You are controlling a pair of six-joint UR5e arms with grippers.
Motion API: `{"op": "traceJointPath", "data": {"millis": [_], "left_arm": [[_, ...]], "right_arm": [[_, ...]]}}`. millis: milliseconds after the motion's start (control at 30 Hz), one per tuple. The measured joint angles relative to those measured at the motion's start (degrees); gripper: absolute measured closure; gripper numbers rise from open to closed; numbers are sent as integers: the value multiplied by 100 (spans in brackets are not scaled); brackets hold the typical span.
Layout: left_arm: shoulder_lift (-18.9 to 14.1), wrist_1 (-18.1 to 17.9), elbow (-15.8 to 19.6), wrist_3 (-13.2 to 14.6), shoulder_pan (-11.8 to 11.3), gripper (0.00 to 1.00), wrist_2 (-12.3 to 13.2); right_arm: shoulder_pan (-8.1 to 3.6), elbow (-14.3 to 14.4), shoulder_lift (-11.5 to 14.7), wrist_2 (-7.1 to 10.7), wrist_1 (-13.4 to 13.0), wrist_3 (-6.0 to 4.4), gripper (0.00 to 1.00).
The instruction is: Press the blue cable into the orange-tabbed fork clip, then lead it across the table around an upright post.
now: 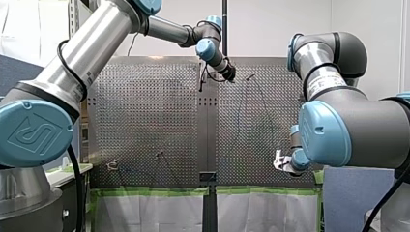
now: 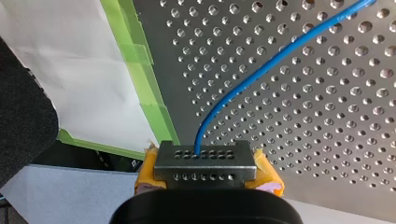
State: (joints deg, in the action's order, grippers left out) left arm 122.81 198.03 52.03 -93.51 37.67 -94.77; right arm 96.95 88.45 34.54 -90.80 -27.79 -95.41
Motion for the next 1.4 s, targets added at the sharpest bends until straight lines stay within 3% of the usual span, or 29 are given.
{"op": "traceJointPath", "data": {"millis": [367,600,1167,1400], "left_arm": [[-217,-59,188,5,30,0,-7],[-556,-381,525,-69,27,0,-74],[-1505,-1331,1476,-719,-22,0,-512],[-1850,-1676,1820,-690,-34,0,-551]], "right_arm": [[4,0,-3,0,0,3,100],[11,-1,-3,0,-6,3,100],[19,-35,-3,0,1,3,100],[28,-36,-1,0,1,16,100]]}}
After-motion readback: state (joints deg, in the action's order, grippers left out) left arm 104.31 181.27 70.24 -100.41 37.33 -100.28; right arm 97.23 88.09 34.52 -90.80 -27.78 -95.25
